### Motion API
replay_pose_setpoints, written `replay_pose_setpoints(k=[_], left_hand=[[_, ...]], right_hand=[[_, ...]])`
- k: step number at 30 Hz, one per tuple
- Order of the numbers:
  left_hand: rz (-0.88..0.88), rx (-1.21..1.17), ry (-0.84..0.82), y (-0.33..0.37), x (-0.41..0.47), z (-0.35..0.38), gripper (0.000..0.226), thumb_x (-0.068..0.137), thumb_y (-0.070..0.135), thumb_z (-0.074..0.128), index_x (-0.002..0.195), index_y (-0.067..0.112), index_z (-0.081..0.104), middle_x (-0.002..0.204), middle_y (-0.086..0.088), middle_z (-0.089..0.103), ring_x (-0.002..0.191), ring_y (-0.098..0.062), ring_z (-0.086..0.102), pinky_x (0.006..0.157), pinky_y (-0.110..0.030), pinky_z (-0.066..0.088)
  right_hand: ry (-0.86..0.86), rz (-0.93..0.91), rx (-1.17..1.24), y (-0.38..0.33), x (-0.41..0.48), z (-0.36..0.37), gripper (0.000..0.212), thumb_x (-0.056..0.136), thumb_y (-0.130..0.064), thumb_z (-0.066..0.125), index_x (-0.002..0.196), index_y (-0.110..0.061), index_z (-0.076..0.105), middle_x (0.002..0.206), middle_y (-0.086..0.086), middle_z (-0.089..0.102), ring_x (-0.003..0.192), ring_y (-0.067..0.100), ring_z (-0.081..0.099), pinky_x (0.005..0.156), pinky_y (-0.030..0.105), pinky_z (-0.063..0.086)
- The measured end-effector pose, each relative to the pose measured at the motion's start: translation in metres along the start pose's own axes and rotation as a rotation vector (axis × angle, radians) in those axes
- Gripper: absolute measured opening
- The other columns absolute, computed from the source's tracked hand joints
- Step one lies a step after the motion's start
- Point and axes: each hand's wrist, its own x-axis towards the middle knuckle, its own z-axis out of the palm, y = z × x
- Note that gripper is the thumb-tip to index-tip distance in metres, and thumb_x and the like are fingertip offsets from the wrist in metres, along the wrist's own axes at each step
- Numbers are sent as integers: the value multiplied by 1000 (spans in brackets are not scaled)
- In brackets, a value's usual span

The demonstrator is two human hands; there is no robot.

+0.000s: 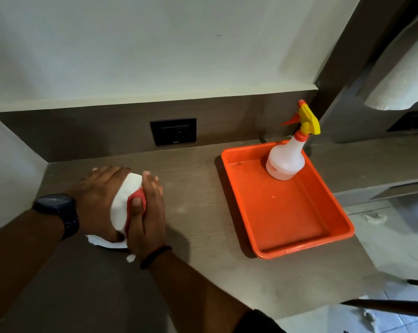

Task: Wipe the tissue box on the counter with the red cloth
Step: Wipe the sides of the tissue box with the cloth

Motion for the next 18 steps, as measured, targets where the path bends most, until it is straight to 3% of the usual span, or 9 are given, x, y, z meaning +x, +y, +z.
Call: replay_pose_setpoints(k=[3, 5, 7, 11, 13, 15, 18], left_hand=[[-3, -31, -1, 1, 0, -1, 133, 22, 76, 66, 132, 6, 38, 129, -17, 52, 117, -38, 49, 102, -57, 39], [-5, -37, -6, 2, 0, -1, 135, 21, 76, 67, 134, 8, 36, 133, -14, 49, 121, -36, 47, 105, -54, 37], [-30, -38, -50, 3, 1, -5, 140, 22, 77, 64, 139, 10, 29, 141, -12, 42, 130, -32, 38, 112, -50, 29], [-73, -45, -152, 6, 0, -11, 146, 25, 79, 58, 146, 13, 10, 154, -10, 22, 141, -28, 20, 119, -45, 13], [-49, -18, -120, 7, -2, -10, 143, 27, 79, 58, 145, 12, 14, 151, -15, 28, 139, -33, 25, 116, -52, 20], [15, 3, 3, 6, -4, -1, 131, 27, 77, 60, 137, 13, 27, 135, -19, 48, 125, -40, 45, 105, -58, 37], [-51, -25, 28, 8, -8, 0, 121, 22, 72, 65, 125, 17, 34, 122, -7, 53, 114, -30, 51, 101, -48, 41]], right_hand=[[23, 102, -16, 5, 7, 2, 85, 80, -85, 5, 150, -40, 21, 158, -19, 23, 149, 2, 10, 120, 25, 11], [61, 207, 36, 5, 5, 4, 96, 75, -89, 7, 151, -34, 29, 159, -6, 34, 148, 11, 25, 123, 39, 22], [90, 300, 82, 4, -2, 8, 97, 75, -90, 12, 148, -31, 36, 155, -1, 43, 143, 17, 36, 119, 48, 32], [105, 337, 144, -3, -17, 11, 93, 74, -93, 17, 144, -36, 39, 151, -5, 47, 139, 15, 43, 115, 48, 39], [108, 273, 130, -14, -15, 9, 90, 77, -88, 18, 146, -34, 37, 154, -5, 43, 141, 13, 39, 117, 43, 36], [113, 206, 103, -22, -1, 3, 85, 81, -79, 20, 149, -30, 35, 156, -4, 40, 143, 11, 35, 119, 36, 32], [87, 253, 108, -20, 24, 3, 68, 90, -60, 27, 146, -24, 42, 153, 3, 45, 142, 18, 39, 119, 41, 31]])
